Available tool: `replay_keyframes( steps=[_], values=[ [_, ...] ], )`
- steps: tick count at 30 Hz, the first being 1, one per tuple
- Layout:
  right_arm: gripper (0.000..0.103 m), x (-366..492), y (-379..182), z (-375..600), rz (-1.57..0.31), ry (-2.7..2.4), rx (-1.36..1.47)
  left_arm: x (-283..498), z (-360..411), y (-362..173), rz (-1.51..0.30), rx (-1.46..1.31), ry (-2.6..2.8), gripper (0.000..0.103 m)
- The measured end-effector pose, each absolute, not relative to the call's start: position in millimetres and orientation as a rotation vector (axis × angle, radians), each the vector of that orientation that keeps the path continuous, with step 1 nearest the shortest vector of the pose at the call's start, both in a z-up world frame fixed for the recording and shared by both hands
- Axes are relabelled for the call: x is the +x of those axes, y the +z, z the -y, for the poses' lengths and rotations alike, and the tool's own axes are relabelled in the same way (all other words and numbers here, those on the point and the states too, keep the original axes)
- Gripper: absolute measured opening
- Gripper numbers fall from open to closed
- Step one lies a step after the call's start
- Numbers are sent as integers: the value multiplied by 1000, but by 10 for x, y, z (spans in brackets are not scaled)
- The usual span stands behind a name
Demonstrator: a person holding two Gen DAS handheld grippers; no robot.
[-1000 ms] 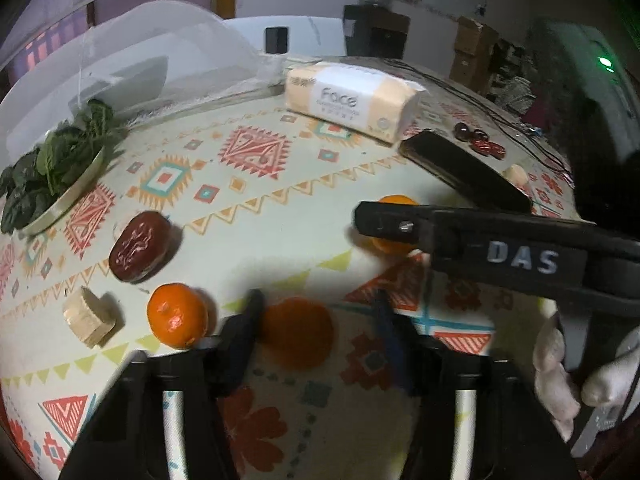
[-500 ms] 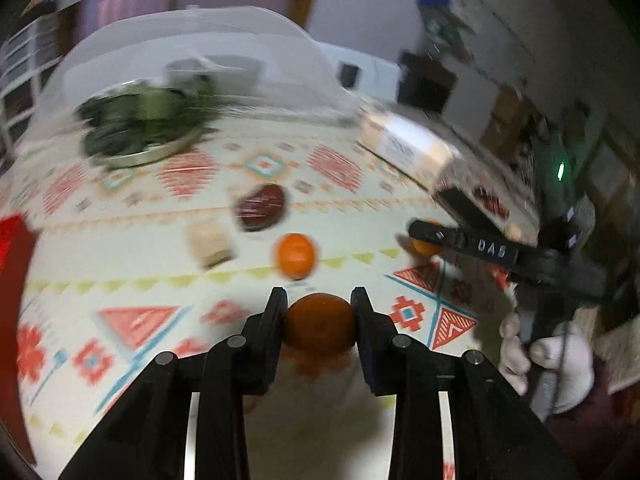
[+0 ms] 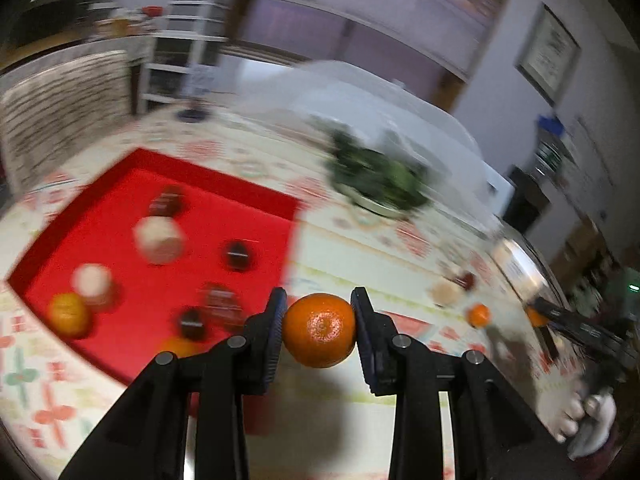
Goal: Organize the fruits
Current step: 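Lower both held mandarins into the red tray and open both grippers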
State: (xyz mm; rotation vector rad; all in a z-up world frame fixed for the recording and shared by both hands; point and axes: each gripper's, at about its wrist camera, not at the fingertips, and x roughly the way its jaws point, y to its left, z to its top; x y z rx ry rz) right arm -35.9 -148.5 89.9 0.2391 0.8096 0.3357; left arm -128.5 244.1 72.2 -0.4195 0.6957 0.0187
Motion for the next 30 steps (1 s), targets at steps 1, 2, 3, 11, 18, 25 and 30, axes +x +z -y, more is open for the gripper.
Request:
replay_keyframes(
  steps=[1, 2, 3, 11, 18, 25, 30],
  values=[
    [37, -382, 969, 1319, -805, 366, 224, -1322, -2573, 705, -692, -431, 47, 32],
    [36, -396, 1025, 1149, -803, 397, 210, -1367, -2715, 681, -690, -447, 73, 32],
    [36, -402, 1056, 1008, -804, 421, 202, -1400, -2814, 659, -689, -461, 89, 32],
    [37, -284, 1075, -402, -897, 655, 135, -1500, -3320, 412, -726, -512, 169, 32],
    [37, -134, 745, -1574, -1030, 804, 60, -1454, -3449, 329, -745, -491, 182, 32],
    [37, -24, 452, -2161, -1101, 847, 32, -1474, -3475, 348, -742, -492, 157, 35],
    [38, -34, 385, -2311, -1101, 851, 1, -1545, -3550, 433, -707, -517, 166, 50]
  ],
)
